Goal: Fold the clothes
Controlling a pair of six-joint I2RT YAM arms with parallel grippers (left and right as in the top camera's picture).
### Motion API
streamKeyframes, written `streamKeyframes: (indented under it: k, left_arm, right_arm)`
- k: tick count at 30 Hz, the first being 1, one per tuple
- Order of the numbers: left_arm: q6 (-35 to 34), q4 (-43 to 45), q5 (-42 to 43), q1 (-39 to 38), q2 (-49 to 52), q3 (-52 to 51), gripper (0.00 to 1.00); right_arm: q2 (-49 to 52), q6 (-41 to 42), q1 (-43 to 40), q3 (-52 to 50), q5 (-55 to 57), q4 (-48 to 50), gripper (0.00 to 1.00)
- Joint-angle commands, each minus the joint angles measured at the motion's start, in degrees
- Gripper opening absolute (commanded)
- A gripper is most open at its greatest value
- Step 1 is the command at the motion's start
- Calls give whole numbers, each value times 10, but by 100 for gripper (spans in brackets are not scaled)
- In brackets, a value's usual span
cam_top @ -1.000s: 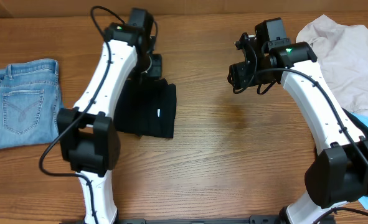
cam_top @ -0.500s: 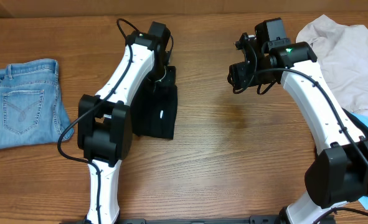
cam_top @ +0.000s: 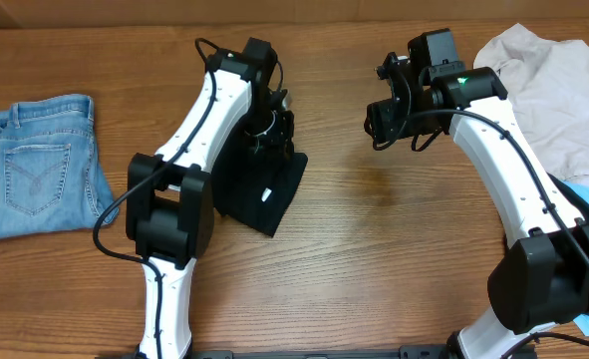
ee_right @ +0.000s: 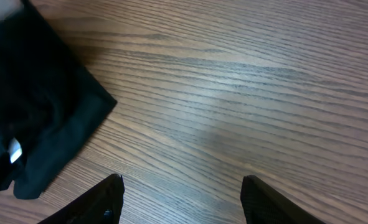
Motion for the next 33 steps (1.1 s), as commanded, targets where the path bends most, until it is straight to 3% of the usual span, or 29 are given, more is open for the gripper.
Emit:
streamKeyframes:
  k: [1,6,14,20,24,26,29,33]
  left_arm:
    - [5,0,38,-31,-14,-40,22]
    - [5,24,34,-60,-14,-79,47]
    - [7,25,35,-60,-30,-72,29]
    - [0,14,-41,-43,-122,-45,30]
    - [-106,-21,-198,-37,-190,-45,38]
    - [-176,-50,-254,-34,-208,-47,48]
    - [-254,-77,-289,-22,-215,-55,55]
    - [-315,-75,-294,0,-215,-94,56]
  right_arm:
    - [0,-2,0,0,-3,3,64]
    - [0,-2,0,0,-3,3,64]
    - [0,-2,0,0,-3,-2,64]
    - [0,-2,0,0,-3,-2,65]
    - [0,-2,0,0,-3,-2,65]
    - [0,-3,0,0,-3,-2,65]
    - [0,-5,0,0,-3,-2,65]
    - [0,-5,0,0,8,-5,65]
